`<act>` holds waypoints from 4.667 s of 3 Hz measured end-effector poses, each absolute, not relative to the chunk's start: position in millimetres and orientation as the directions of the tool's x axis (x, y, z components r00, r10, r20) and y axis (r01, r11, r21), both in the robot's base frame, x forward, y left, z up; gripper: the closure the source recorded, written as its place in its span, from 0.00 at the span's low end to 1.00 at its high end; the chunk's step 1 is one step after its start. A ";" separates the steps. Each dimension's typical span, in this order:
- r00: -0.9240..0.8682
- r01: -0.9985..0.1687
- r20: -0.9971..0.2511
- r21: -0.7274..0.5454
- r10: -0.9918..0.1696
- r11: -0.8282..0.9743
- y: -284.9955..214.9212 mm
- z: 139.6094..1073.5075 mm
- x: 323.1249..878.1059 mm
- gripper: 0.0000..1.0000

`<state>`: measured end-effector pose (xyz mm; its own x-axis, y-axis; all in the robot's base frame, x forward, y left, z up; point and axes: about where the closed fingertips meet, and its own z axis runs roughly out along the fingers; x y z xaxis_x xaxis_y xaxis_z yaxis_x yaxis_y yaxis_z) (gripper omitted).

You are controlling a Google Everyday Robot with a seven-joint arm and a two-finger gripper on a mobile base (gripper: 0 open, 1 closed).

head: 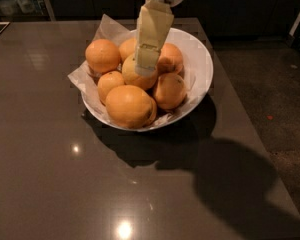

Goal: Pick orange from white bowl

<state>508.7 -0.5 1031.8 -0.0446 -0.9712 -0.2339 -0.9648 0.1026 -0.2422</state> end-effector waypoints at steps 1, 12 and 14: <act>-0.051 -0.968 -0.226 -0.227 -0.973 0.103 9.0 1023.5 522.6 0.17; -0.087 -0.990 -0.097 -0.104 -0.991 0.097 11.9 940.3 550.5 0.28; -0.088 -0.990 -0.085 -0.099 -0.993 0.096 10.7 932.0 554.3 0.70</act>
Offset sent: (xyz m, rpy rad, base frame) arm 0.0134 0.0005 -0.0379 -0.1116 0.1582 -0.0064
